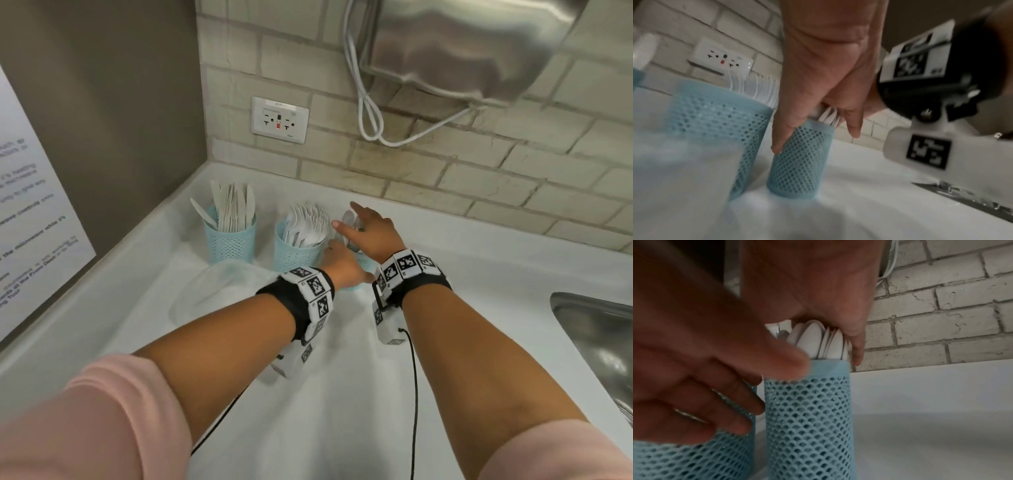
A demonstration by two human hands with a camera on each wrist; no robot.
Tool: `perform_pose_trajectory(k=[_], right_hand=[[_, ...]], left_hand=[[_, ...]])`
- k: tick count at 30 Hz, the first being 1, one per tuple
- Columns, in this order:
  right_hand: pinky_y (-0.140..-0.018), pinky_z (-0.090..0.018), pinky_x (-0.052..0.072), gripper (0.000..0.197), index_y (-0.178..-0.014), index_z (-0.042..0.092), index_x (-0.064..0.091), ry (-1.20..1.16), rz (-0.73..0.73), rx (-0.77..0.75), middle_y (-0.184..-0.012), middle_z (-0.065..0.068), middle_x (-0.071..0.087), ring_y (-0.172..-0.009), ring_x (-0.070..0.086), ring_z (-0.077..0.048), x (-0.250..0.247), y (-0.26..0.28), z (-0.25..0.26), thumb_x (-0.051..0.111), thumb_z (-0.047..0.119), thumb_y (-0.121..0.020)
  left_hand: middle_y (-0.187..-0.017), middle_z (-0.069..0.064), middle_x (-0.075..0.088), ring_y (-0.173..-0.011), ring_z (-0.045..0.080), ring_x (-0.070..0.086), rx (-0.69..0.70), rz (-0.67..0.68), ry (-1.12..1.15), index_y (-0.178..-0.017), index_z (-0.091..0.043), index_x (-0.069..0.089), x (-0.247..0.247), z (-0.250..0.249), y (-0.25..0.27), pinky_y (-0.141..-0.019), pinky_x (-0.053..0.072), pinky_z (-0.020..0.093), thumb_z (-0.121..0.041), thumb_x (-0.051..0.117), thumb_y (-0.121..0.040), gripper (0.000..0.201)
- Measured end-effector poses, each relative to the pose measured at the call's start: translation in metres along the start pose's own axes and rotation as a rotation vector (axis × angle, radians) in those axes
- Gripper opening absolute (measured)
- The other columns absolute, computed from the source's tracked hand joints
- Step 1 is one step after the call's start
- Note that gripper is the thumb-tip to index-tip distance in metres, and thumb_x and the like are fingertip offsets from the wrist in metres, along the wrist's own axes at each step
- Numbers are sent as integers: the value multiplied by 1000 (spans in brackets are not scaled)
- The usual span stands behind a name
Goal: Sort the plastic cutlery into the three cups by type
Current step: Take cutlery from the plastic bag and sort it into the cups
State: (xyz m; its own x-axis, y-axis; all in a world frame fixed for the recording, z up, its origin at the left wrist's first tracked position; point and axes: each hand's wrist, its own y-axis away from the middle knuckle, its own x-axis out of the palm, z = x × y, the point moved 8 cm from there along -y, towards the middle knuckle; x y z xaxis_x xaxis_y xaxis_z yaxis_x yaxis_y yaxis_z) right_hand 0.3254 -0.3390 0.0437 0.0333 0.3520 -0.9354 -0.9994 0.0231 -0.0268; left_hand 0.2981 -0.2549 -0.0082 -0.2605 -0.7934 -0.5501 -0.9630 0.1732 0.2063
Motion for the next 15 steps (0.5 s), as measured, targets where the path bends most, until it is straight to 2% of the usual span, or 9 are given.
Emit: perform_pose_trajectory(k=[2,4,9,13,15], right_hand=[[-113,-42,24,78,-149,26,22,6,-19,-24,-151,-9,33,-136,32,-30,-1,2,0,43,66,-86],[-112,-40,25,80,-149,28,21,18,-41,-32,-152,-7,32,-136,31,-30,-3,4,0,47,66,-83],[-108,-38,26,83,-149,26,20,31,-76,-59,-149,-6,36,-132,35,-30,-2,5,1,50,66,-82],[-104,-43,33,89,-149,31,14,37,-55,-28,-149,-6,35,-130,35,-35,2,-1,-2,50,70,-78],[-105,-47,35,94,-149,32,11,9,-35,3,-150,-6,32,-131,34,-37,3,-6,-5,52,72,-75]], left_hand=[[-150,10,23,-139,24,28,-28,-9,44,-148,-2,-1,9,3,-6,-114,28,33,-34,81,-68,119],[-147,8,28,-137,25,31,-33,-9,53,-147,-8,-1,17,6,-17,-113,29,36,-40,84,-61,126],[-137,4,45,-128,23,44,27,-35,133,-141,-15,27,12,17,-35,-109,37,38,-35,85,-61,101],[-138,5,45,-130,22,42,110,8,153,-139,-14,30,11,17,-42,-110,34,35,-30,83,-66,92],[-139,6,44,-131,22,41,123,-9,177,-140,-13,27,10,18,-44,-111,33,35,-28,83,-66,94]])
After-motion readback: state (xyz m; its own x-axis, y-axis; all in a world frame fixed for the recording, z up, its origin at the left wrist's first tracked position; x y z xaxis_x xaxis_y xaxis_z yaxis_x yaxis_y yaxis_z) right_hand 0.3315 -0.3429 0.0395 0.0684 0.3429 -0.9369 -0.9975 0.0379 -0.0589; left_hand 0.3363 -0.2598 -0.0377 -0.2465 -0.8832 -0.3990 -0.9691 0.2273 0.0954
